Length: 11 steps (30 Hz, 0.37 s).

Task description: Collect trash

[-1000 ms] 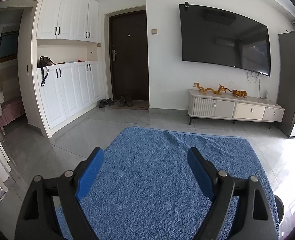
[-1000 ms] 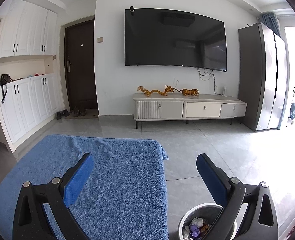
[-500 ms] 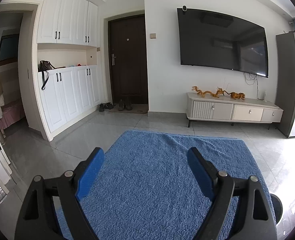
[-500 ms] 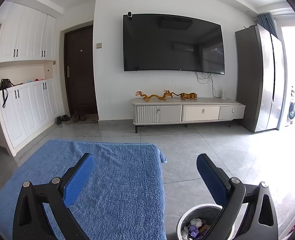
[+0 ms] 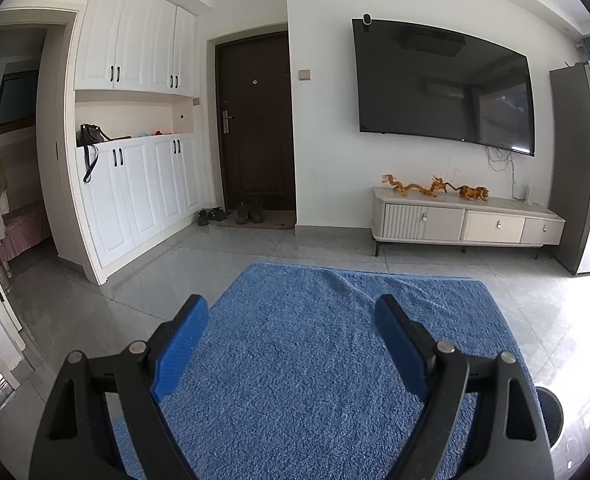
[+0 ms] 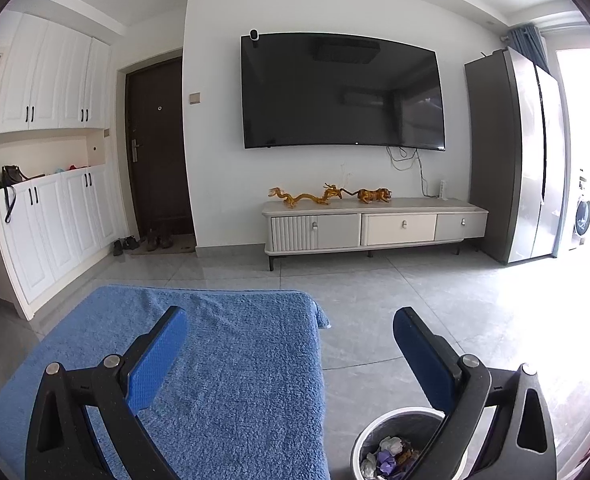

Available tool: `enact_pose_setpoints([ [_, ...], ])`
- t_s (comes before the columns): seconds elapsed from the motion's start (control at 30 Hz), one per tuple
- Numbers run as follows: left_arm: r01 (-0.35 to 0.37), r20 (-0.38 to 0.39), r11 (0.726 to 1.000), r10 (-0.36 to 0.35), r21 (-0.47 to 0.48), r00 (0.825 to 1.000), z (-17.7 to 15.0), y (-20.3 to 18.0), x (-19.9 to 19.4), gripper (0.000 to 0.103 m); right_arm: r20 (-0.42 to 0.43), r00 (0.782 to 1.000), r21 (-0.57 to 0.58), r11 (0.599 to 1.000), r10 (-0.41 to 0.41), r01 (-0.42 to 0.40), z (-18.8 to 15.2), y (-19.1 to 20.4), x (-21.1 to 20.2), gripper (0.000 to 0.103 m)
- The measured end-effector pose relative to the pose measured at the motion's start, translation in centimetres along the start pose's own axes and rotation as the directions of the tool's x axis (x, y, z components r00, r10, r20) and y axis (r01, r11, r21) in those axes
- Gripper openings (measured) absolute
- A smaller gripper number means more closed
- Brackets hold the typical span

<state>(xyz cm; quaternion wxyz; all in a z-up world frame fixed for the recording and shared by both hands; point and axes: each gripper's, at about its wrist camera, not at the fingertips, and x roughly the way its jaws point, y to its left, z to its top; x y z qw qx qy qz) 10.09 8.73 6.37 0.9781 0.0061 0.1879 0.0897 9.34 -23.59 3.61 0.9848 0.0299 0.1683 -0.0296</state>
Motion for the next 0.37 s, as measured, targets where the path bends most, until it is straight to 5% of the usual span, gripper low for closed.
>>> enact_pose_setpoints([
  [0.37,0.005,-0.008,1.0,-0.005,0.002,1.0,-0.2,-0.36,0.23,0.085,-0.006,1.0,0.004,1.0,-0.004,0.004,-0.1,-0.01,0.33,0.103],
])
